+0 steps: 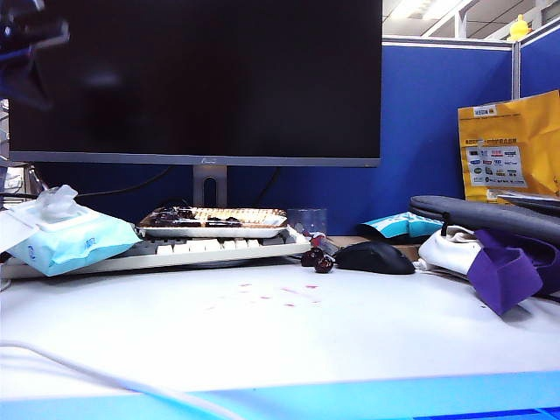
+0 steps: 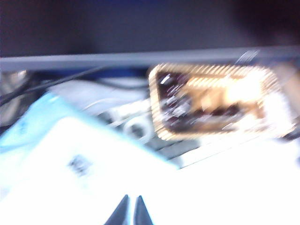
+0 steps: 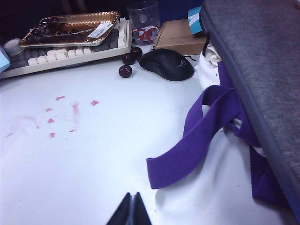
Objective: Pull out a wet wipe from the sky blue wet wipes packet and place it on the table.
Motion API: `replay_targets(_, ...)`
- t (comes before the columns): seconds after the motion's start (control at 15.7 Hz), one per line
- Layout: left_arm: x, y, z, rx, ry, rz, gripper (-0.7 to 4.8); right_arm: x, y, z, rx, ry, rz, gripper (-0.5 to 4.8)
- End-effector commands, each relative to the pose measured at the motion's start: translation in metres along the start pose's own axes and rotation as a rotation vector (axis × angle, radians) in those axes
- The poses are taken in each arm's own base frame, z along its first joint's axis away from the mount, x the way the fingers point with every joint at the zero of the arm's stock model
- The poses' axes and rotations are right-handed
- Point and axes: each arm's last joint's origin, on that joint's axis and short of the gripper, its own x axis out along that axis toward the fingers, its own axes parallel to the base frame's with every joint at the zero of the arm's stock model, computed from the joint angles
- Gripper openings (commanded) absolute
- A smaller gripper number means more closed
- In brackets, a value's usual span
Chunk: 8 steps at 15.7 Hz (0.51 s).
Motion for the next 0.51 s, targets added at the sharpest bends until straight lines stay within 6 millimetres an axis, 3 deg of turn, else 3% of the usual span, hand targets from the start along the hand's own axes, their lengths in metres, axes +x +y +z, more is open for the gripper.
replay_targets(0.06,0.012,-0.002,-0.006,0.068,0.036,0.090,0.83,0.000,0.000,0.000,0.003,0.002,0.000,-0.01)
replay_targets(0.25,0.032,-0.007,-0.016,0.091,0.077,0.060,0.99,0.000,0.000,0.000,0.003,0.002,0.000,-0.01)
replay_targets(0.38,0.040,-0.007,-0.016,0.095,0.050,0.059,2.95,0.000,0.000,0.000,0.003,0.002,0.000,-0.01)
replay_targets(0.44,0.042,-0.008,-0.014,0.100,0.030,0.057,3.45,0.000,0.000,0.000,0.003,0.002,0.000,-0.01)
replay_targets(0.51,0.046,-0.007,-0.013,0.105,0.001,0.073,3.49,0.000,0.000,0.000,0.003,0.002,-0.001,-0.01)
